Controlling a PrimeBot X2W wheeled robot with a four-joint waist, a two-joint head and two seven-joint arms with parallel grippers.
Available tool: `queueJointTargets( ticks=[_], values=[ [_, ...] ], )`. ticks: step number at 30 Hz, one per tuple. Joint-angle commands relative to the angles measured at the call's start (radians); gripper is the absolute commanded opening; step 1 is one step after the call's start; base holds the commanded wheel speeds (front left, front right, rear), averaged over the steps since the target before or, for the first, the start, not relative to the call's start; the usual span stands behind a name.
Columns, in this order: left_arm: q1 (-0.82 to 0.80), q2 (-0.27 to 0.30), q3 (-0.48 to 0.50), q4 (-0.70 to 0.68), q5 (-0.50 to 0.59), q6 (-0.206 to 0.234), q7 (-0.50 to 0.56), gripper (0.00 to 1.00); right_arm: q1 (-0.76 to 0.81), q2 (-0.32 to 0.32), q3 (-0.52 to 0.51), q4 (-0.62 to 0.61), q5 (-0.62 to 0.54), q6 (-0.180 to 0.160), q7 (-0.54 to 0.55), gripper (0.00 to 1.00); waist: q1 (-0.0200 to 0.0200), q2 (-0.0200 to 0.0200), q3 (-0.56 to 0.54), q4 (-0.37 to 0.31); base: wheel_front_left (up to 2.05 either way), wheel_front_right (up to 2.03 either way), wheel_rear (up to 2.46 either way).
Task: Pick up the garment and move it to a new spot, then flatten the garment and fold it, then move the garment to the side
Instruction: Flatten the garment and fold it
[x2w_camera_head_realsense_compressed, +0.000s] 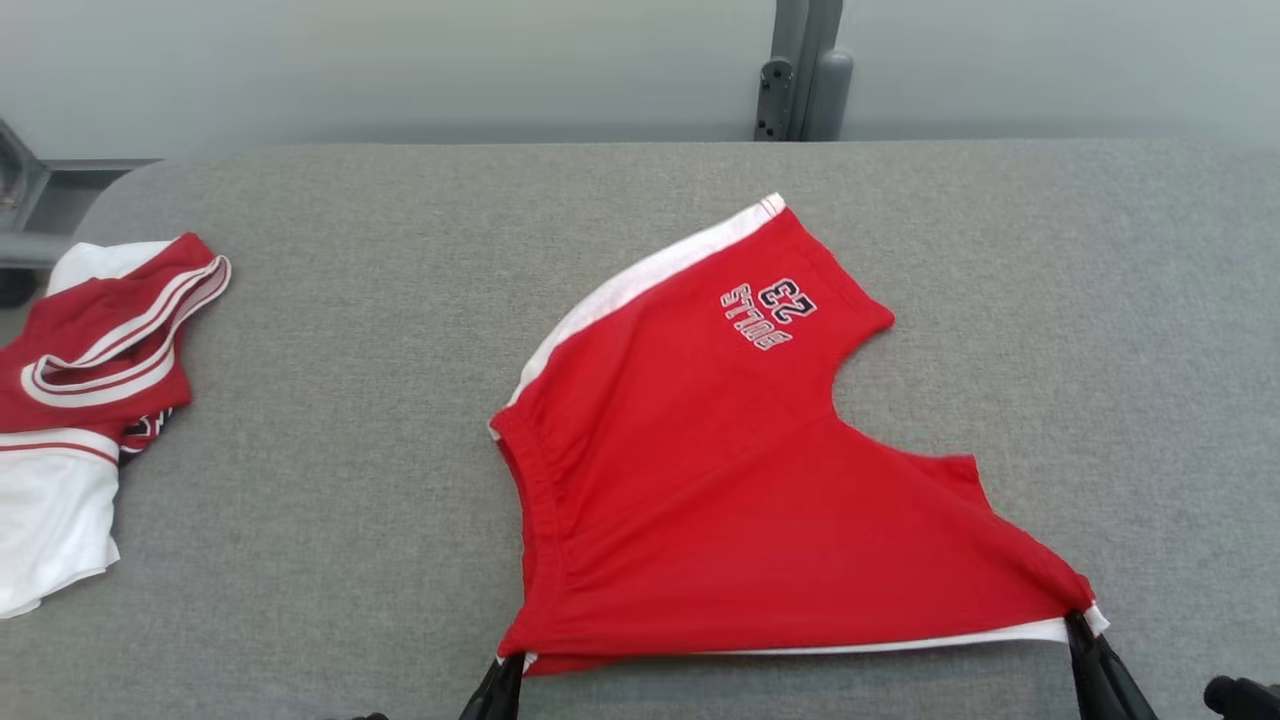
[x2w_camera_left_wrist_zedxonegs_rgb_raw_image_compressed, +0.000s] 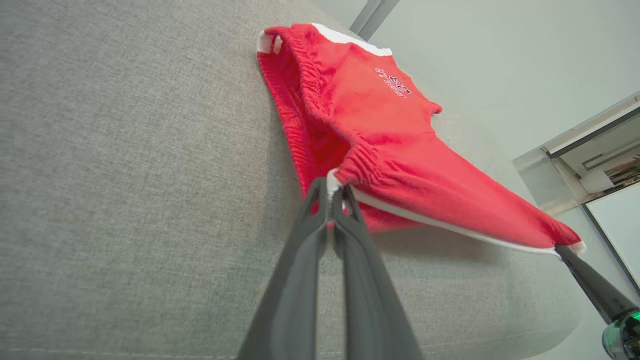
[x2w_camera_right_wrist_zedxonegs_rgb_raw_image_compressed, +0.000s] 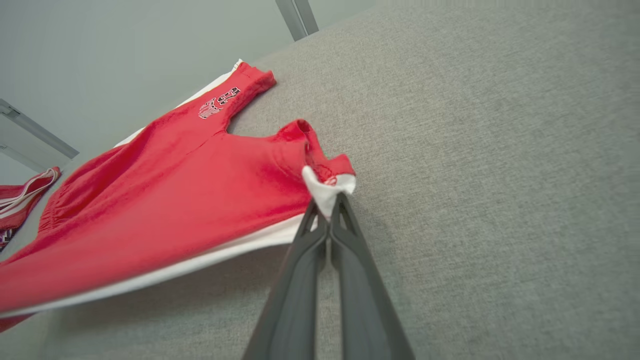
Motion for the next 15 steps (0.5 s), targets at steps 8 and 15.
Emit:
queueJointTargets(
  ticks=[8, 15],
  values=[
    [-0.025, 0.036, 0.014, -0.127, -0.021, 0.03, 0.064, 0.0, -0.081, -0.014, -0.036, -0.058, -0.008, -0.004, 0.027, 0.0, 0.0001, -0.0001, 0.004, 0.04, 0.0, 0.0, 0.0],
    [-0.171, 0.02, 0.024, -0.17, -0.029, 0.019, 0.118, 0.0, -0.313, -0.04, -0.026, -0.017, -0.045, -0.003, 0.07, 0.0, 0.0001, -0.0001, 0.111, 0.072, 0.0, 0.0, 0.0]
  ],
)
